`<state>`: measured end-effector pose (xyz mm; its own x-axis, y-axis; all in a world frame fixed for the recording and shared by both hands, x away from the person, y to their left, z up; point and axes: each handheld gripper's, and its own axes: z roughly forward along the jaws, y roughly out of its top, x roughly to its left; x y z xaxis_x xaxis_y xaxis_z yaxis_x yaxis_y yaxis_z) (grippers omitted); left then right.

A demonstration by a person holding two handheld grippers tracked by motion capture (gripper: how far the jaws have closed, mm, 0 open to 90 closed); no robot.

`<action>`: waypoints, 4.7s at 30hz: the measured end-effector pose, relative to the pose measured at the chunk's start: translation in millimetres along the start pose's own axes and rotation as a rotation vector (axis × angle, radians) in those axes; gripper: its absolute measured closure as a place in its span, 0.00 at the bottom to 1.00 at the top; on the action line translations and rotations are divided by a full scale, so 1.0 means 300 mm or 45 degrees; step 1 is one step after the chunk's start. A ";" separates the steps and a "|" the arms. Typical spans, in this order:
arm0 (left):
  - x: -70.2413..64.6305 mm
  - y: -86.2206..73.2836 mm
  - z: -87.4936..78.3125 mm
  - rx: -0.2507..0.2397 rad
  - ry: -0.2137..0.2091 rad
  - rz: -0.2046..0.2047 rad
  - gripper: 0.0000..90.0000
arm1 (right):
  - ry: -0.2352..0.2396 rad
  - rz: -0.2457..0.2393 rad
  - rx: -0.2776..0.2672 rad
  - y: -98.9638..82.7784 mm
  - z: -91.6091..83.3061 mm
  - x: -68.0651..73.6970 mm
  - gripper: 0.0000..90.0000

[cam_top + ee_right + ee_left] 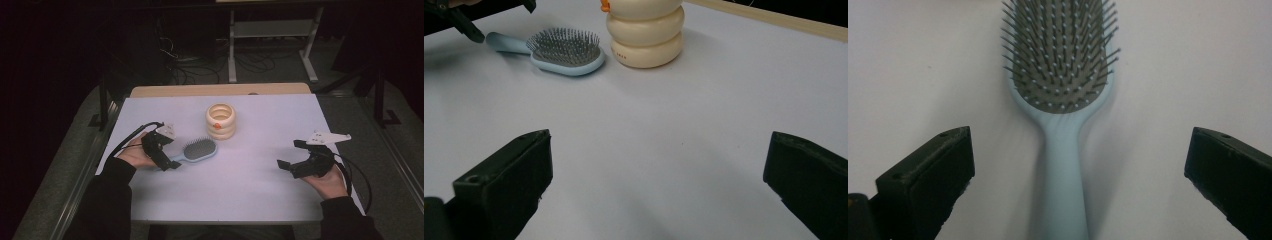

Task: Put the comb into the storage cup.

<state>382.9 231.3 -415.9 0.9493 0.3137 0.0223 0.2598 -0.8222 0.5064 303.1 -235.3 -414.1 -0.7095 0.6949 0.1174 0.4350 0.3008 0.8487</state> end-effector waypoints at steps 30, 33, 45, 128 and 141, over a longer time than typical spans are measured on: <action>0.053 -0.018 0.069 0.082 -0.128 -0.032 0.37 | 0.006 -0.006 0.007 -0.001 0.002 0.004 0.00; 0.055 -0.019 0.074 0.090 -0.118 -0.032 0.44 | 0.006 -0.007 0.008 -0.001 0.002 0.004 0.00; 0.045 -0.005 0.095 0.127 -0.059 0.014 0.68 | 0.007 -0.006 0.008 -0.001 0.002 0.004 0.00; -0.046 0.183 -0.213 -0.022 0.131 0.174 0.78 | 0.024 0.013 -0.002 -0.001 0.000 0.000 0.00; -0.070 0.247 -0.280 -0.122 0.138 0.188 0.78 | 0.032 0.021 -0.009 0.003 0.000 -0.004 0.00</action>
<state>367.4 203.9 -306.4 0.9498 0.2467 0.1925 0.0963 -0.8157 0.5704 304.4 -236.0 -413.7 -0.7160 0.6830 0.1441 0.4427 0.2847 0.8503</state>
